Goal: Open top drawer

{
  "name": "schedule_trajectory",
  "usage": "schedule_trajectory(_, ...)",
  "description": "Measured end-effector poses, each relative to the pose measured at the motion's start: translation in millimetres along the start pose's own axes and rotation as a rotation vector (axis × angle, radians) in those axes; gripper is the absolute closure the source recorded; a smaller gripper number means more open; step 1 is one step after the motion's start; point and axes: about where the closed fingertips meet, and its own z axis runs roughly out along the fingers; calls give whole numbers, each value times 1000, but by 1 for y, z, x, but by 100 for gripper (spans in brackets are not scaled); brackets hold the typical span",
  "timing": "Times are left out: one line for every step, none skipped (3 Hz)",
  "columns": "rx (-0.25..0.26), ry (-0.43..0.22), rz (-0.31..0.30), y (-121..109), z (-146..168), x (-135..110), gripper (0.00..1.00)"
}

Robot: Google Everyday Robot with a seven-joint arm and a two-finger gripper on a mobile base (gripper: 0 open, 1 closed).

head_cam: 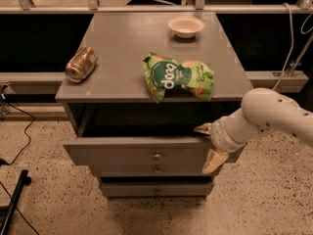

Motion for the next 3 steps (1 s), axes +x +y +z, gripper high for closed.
schedule_trajectory(-75, -16, 49, 20, -5, -1, 41)
schedule_trajectory(-157, -5, 59, 43, -16, -15, 55)
schedule_trajectory(-162, -1, 58, 45, -19, -17, 55)
